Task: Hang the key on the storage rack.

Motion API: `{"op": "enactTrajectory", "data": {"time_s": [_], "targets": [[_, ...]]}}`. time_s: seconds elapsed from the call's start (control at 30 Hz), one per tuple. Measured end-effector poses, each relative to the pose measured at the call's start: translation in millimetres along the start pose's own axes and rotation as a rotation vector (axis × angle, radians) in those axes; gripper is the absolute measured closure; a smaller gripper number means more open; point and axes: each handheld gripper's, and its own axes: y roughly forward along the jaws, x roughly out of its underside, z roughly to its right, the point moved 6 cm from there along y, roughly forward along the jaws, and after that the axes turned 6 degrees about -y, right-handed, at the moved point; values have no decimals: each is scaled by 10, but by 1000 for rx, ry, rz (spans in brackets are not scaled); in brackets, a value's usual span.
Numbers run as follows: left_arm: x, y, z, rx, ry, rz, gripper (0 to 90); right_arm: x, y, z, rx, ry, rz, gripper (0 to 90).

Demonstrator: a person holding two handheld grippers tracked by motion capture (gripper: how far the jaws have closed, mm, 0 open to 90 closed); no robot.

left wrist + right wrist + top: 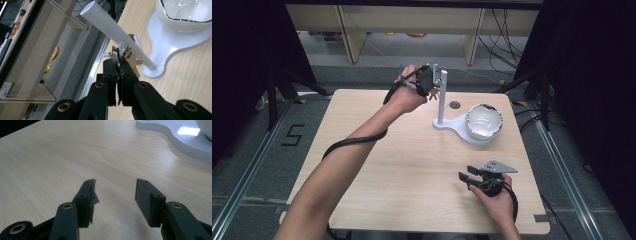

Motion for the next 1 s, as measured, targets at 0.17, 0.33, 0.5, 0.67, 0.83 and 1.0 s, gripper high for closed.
{"op": "enactTrajectory", "data": {"time_s": [0.17,0.33,0.5,0.67,0.83,1.0], "targets": [[22,33,-22,-1,-5,-12,852,10,-17,-20,-12,21,-17,513],[43,65,-26,-4,-6,-17,852,13,9,-8,-12,24,-4,512],[79,77,-23,-8,-6,-15,852,23,-24,-39,-21,57,-30,511],[176,117,-17,-11,-16,-27,852,15,0,15,-1,-11,-7,511],[234,164,9,-9,-30,-22,851,26,7,-36,-25,50,-17,511],[230,202,12,-11,-41,-22,851,20,9,-22,-12,37,-2,510]]}}
